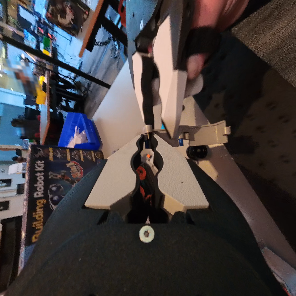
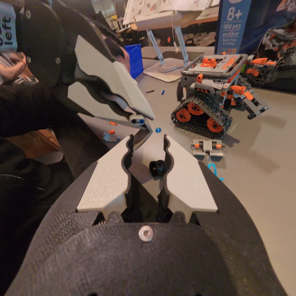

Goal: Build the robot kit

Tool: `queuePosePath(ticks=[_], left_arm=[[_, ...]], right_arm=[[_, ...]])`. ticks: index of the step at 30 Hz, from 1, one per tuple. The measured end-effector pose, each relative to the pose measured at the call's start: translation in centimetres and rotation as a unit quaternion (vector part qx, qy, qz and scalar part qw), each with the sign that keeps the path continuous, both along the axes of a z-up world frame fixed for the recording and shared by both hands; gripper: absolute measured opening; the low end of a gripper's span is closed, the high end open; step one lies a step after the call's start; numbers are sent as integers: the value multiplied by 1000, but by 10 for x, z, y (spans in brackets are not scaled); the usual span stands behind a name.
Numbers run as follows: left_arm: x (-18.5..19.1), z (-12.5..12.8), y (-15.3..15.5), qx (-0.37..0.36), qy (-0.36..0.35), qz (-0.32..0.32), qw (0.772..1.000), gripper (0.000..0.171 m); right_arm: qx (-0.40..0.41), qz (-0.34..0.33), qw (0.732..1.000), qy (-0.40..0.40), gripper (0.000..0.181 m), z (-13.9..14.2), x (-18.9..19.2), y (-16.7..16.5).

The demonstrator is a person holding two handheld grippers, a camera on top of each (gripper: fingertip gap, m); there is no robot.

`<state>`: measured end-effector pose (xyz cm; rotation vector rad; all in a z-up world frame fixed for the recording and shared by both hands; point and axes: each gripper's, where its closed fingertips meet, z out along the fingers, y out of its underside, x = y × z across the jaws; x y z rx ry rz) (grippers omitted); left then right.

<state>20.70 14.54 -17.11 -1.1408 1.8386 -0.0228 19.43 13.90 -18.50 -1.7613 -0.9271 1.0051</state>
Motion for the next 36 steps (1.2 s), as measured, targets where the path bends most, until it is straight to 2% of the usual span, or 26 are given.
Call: queuePosePath(ticks=[5,9,11,13,17,19,21,25,29,31,36], left_arm=[[19,18,-11,26,-46,-40,998,6],[24,18,-15,-8,-56,-62,996,7],[20,11,-18,-33,-41,-80,995,12],[13,1,-17,-88,-24,-81,993,57],[1,-9,-20,-157,-23,-100,982,53],[-8,-26,-23,-179,11,-108,978,53],[-14,-49,-22,-188,55,-109,975,61],[-25,-95,-7,-164,150,-101,970,66],[-18,-122,-9,-152,191,-123,962,58],[-15,-129,-11,-167,196,-123,959,36],[-10,-128,8,-193,148,-43,969,35]], right_arm=[[30,12,998,56,8,20,7,-6],[55,-1,998,34,7,21,15,-9],[55,-2,999,4,7,14,16,-12],[61,-14,998,-29,1,3,20,-9],[42,-20,999,-25,0,-7,31,-8],[30,-22,999,-10,0,-8,35,-7],[21,-24,999,4,0,-9,39,-5],[2,-17,1000,15,0,-14,41,-5],[-9,-14,1000,25,0,-20,41,-5],[-11,-15,999,28,0,-22,42,-4],[-15,-18,999,40,0,-21,47,-2]])
